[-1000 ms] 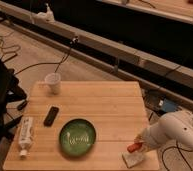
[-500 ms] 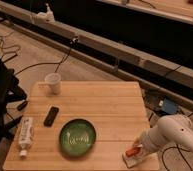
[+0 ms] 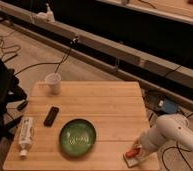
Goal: Place the pepper on the white sponge
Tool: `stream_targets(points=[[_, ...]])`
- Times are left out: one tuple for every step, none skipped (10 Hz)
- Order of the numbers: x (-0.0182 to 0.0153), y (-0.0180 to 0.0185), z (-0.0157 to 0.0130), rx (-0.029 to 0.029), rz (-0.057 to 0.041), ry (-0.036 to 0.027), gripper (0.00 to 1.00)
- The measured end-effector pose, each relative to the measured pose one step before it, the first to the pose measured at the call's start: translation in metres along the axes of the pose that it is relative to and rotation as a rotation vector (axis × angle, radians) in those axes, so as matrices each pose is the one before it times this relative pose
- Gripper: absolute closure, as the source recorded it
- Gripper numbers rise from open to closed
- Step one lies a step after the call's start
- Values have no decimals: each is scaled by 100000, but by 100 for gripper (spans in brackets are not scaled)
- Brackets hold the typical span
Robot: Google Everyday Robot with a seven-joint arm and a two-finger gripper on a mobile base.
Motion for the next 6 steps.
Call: stream_targets(points=[[331, 56, -443, 219, 231, 1136, 24], [157, -38, -423, 480, 194, 875, 20], [132, -58, -399, 439, 171, 917, 20], [154, -65, -447, 412, 167, 1099, 20], [94, 5, -312, 84, 43, 904, 20], [33, 70, -201, -191, 49, 628, 20]])
